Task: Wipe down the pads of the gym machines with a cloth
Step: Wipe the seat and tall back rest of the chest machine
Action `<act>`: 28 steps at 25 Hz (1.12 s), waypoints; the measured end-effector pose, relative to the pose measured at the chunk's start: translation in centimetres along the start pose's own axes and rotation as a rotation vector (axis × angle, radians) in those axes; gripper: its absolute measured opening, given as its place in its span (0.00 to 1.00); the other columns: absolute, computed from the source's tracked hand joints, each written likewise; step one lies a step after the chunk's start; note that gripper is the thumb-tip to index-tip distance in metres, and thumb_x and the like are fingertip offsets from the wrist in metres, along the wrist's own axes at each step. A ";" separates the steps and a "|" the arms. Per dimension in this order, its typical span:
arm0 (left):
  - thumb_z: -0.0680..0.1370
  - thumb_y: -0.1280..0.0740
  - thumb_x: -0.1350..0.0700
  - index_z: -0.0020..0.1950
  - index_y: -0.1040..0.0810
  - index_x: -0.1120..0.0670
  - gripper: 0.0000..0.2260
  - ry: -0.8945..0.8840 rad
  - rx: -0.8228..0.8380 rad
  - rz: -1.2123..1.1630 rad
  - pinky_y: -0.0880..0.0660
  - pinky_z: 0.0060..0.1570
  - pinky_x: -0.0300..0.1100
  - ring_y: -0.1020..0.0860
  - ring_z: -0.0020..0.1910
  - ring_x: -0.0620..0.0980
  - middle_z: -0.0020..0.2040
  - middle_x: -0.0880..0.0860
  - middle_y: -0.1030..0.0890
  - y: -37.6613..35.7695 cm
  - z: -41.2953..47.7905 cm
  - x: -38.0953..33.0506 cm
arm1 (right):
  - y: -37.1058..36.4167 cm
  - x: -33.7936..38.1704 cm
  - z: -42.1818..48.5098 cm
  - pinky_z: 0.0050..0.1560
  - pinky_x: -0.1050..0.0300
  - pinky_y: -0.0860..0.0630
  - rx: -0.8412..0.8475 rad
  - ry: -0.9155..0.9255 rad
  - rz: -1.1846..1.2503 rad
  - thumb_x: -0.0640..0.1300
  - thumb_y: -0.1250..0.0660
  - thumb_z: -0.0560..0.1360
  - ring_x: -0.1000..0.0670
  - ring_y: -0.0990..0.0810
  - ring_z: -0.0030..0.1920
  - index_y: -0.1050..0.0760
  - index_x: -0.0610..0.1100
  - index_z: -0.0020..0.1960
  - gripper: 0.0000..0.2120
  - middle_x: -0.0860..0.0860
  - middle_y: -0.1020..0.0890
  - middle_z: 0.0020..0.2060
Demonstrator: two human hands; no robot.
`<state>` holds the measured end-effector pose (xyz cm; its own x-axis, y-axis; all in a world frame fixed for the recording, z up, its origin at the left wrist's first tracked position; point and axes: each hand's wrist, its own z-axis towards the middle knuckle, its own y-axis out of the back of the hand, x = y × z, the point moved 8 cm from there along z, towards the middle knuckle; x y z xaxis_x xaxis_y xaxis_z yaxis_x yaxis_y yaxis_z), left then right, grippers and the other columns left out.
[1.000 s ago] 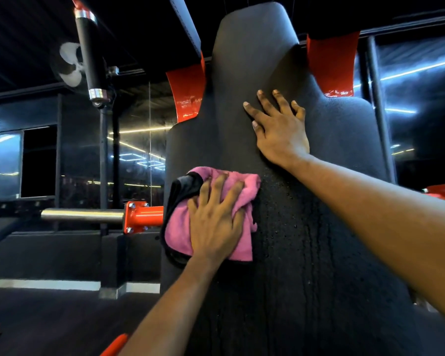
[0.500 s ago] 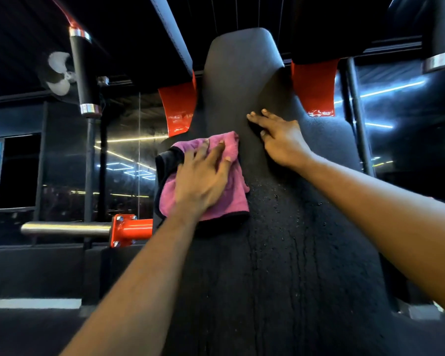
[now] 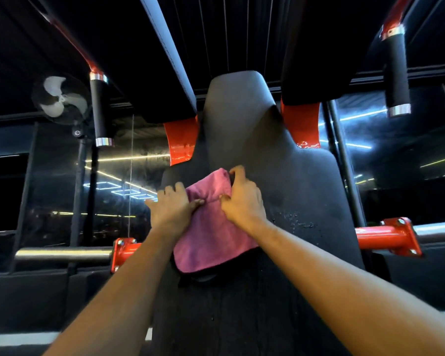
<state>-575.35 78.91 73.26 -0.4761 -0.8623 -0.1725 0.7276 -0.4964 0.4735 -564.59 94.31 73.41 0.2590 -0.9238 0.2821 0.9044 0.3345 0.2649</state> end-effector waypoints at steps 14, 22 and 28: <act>0.85 0.44 0.50 0.73 0.28 0.46 0.17 -0.254 -0.068 -0.393 0.38 0.74 0.49 0.37 0.75 0.51 0.78 0.48 0.35 -1.1 -0.1 2.0 | -3.2 -1.1 -0.9 0.73 0.24 0.63 0.040 0.139 -0.585 0.77 0.50 0.74 0.38 0.58 0.81 0.54 0.46 0.83 0.50 0.42 0.57 0.82; 0.84 0.45 0.59 0.79 0.38 0.49 0.23 -0.220 -0.159 -0.409 0.41 0.76 0.48 0.43 0.79 0.47 0.80 0.46 0.40 -2.5 -1.3 2.5 | -3.3 -3.0 1.8 0.70 0.18 0.60 -0.089 0.120 -0.593 0.65 0.41 0.78 0.37 0.66 0.80 0.58 0.67 0.80 0.37 0.50 0.67 0.81; 0.83 0.45 0.59 0.80 0.39 0.50 0.24 -0.187 -0.178 -0.413 0.43 0.78 0.49 0.46 0.80 0.48 0.81 0.47 0.43 -3.4 -1.5 2.4 | 8.2 -10.6 4.2 0.69 0.24 0.42 -0.229 -0.130 -0.618 0.60 0.39 0.77 0.35 0.45 0.77 0.43 0.65 0.78 0.30 0.50 0.52 0.82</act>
<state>-578.22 78.38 69.90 -0.8116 -0.5649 -0.1487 0.5245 -0.8168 0.2405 -561.33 107.58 76.46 -0.3595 -0.8978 0.2544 0.9261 -0.3100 0.2148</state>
